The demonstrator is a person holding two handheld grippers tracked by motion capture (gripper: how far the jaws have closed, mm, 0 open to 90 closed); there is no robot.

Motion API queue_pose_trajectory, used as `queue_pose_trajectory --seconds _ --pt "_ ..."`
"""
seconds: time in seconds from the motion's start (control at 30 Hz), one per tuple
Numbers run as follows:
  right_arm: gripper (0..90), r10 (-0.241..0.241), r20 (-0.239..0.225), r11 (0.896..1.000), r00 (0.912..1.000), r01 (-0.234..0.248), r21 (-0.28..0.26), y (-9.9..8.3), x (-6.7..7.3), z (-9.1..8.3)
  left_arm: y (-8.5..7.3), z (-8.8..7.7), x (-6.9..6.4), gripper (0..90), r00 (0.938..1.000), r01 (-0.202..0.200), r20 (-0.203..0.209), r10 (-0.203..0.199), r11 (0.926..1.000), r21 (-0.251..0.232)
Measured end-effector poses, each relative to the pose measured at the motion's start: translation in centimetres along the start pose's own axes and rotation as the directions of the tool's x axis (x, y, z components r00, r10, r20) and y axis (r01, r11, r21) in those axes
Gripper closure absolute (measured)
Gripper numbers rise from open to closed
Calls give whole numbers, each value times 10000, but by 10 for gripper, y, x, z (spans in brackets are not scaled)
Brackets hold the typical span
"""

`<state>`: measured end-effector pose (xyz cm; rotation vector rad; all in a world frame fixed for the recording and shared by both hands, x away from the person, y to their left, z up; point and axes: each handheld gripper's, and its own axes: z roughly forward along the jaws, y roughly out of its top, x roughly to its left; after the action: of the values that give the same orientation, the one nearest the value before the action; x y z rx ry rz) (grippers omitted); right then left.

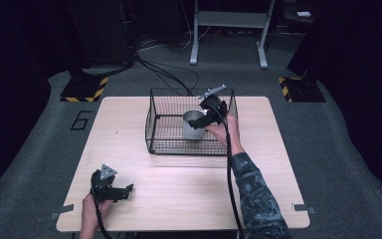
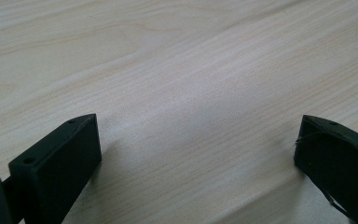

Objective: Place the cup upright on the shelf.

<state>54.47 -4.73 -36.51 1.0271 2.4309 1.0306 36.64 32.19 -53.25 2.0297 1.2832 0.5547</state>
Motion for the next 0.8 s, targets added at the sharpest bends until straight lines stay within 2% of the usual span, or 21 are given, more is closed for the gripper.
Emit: queue_pose_trajectory --seconds 0.07,0.1,0.13,0.17,0.3,0.33,0.4,0.5,0.67,0.77,0.8 --pt "0 -55 -82 9999 10000 54 -131 -4 4 -9 0 0 0 5 10000 -22 4 22 10000 6" --pt "0 -233 -84 9995 9997 231 -195 -6 5 -14 0 0 0 5 10000 -6 -16 6 10000 -2" --pt "0 -233 -84 9995 9997 231 -195 -6 5 -14 0 0 0 5 10000 -6 -16 6 10000 -2" --pt "0 -352 -98 9988 9993 349 -343 -11 10 -23 0 0 0 5 10000 -5 -17 5 10000 1" --pt "0 -583 -65 9966 9983 578 -591 -23 19 -43 0 0 0 5 10000 -7 1 7 10000 0" --pt "0 -583 -65 9966 9983 578 -591 -23 19 -43 0 0 0 5 10000 -7 1 7 10000 0" --pt "0 -788 -47 9946 9969 783 -677 -36 25 -57 0 0 0 5 10000 -15 0 15 10000 1" --pt "0 -937 32 9930 9956 937 -724 -50 31 -66 0 0 0 5 10000 -15 -27 15 10000 19" --pt "0 -855 175 9928 9962 866 -823 -81 36 -77 0 0 0 5 10000 -11 -29 11 10000 18" --pt "0 -582 415 9943 9974 617 -872 -102 36 -84 0 0 0 5 10000 -20 -33 20 10000 17" --pt "0 -582 415 9943 9974 617 -872 -102 36 -84 0 0 0 5 10000 -20 -33 20 10000 17"
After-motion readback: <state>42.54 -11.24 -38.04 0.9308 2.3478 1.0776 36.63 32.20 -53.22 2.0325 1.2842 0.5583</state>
